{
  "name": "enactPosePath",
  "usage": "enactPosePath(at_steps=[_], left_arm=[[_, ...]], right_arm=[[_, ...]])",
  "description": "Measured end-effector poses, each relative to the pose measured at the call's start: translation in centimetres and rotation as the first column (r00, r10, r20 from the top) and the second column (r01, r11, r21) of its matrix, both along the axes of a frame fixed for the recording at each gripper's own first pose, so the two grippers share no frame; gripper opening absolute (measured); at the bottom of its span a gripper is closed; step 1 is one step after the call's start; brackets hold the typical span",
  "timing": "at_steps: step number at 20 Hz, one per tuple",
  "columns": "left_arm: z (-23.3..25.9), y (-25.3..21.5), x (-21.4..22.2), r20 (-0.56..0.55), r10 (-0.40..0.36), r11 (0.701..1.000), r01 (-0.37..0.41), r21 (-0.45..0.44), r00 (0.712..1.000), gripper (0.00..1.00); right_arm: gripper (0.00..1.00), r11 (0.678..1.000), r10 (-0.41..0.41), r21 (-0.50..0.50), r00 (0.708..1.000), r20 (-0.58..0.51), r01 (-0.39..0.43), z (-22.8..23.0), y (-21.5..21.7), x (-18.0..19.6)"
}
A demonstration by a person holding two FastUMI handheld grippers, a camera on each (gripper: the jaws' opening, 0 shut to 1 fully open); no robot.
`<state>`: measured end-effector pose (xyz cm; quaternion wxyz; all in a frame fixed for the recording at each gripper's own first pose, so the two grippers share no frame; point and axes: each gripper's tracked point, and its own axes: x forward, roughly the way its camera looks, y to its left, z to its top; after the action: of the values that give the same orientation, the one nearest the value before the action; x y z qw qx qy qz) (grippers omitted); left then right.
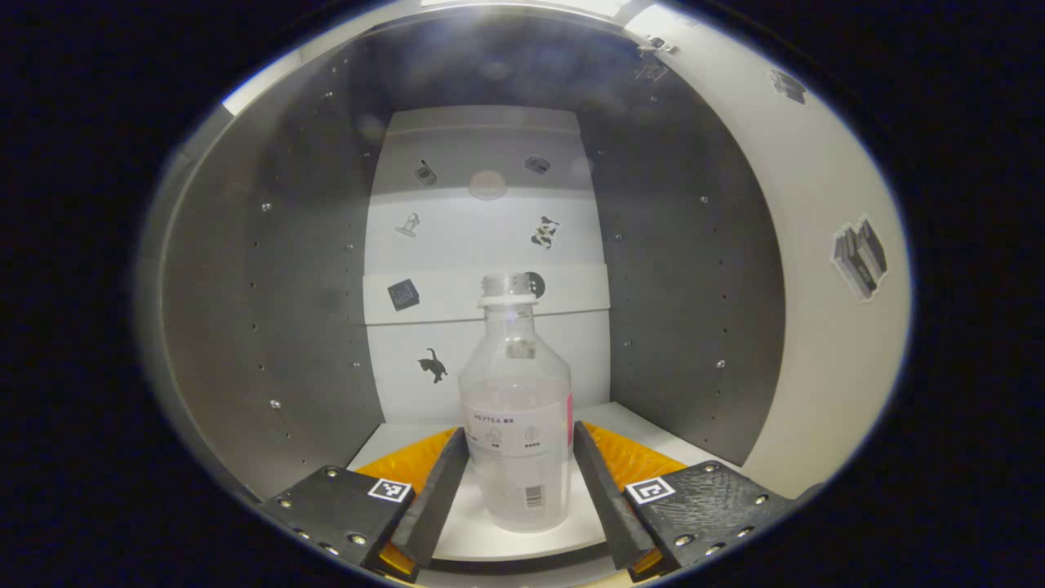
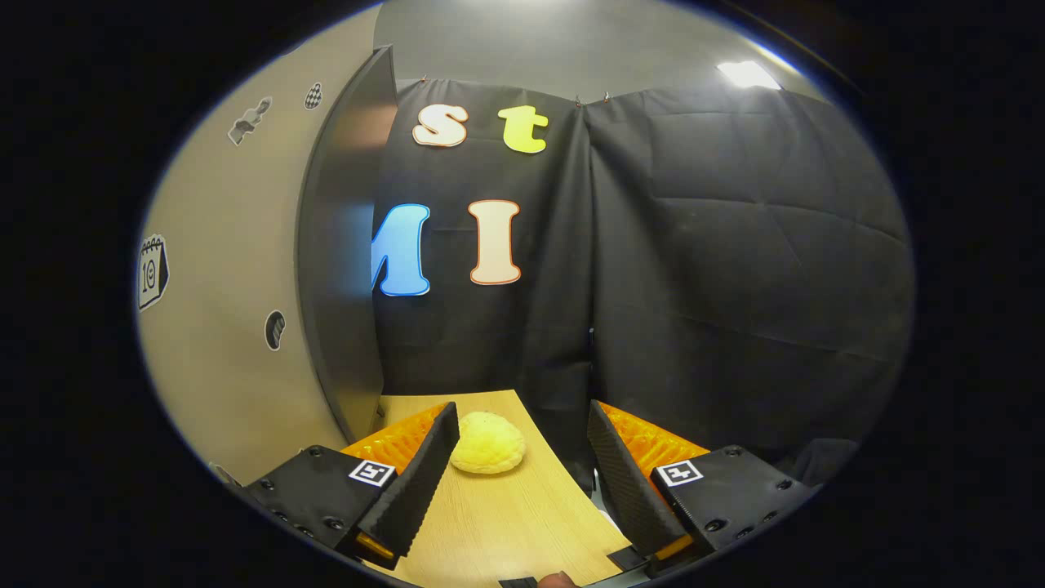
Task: Open the cabinet door with the right hand, grasp the bottle in the cabinet with the left hand and place it on the coaster, then close the cabinet door with the right hand.
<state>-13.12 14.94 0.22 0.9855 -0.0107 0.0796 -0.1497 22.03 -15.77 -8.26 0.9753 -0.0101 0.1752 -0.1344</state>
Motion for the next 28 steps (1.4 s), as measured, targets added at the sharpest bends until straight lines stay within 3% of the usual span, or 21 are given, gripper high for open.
enactPosePath(at_steps=[3,5,8,10,15,28], left_arm=[[0.4,0.2,0.2,0.021,0.011,1.000,-0.011,-0.001,1.000,0.80],[0.5,0.3,0.4,0.034,0.019,1.000,-0.019,-0.004,0.999,0.72],[0.6,0.2,0.1,0.028,0.010,1.000,-0.010,-0.020,1.000,0.75],[0.8,0.4,-0.1,0.021,0.019,0.999,-0.019,-0.036,1.000,0.72],[1.7,1.0,0.4,0.040,0.081,0.995,-0.078,-0.062,0.996,0.72],[1.9,2.6,1.1,0.080,0.245,0.970,-0.243,-0.032,0.966,0.72]], right_arm=[[0.97,1.000,0.000,0.001,1.000,-0.007,0.000,-0.2,0.2,0.1],[0.97,1.000,0.003,0.003,1.000,-0.011,-0.003,-0.5,0.5,0.3],[0.98,1.000,0.012,0.007,1.000,-0.009,-0.012,-0.7,0.9,0.4],[0.98,0.999,0.033,0.019,0.999,-0.006,-0.033,-0.6,1.5,0.2],[0.98,0.995,0.101,0.015,0.995,0.005,-0.101,0.1,1.9,-1.1],[0.97,0.973,0.219,0.057,0.974,0.063,-0.223,1.5,3.7,-3.4]])
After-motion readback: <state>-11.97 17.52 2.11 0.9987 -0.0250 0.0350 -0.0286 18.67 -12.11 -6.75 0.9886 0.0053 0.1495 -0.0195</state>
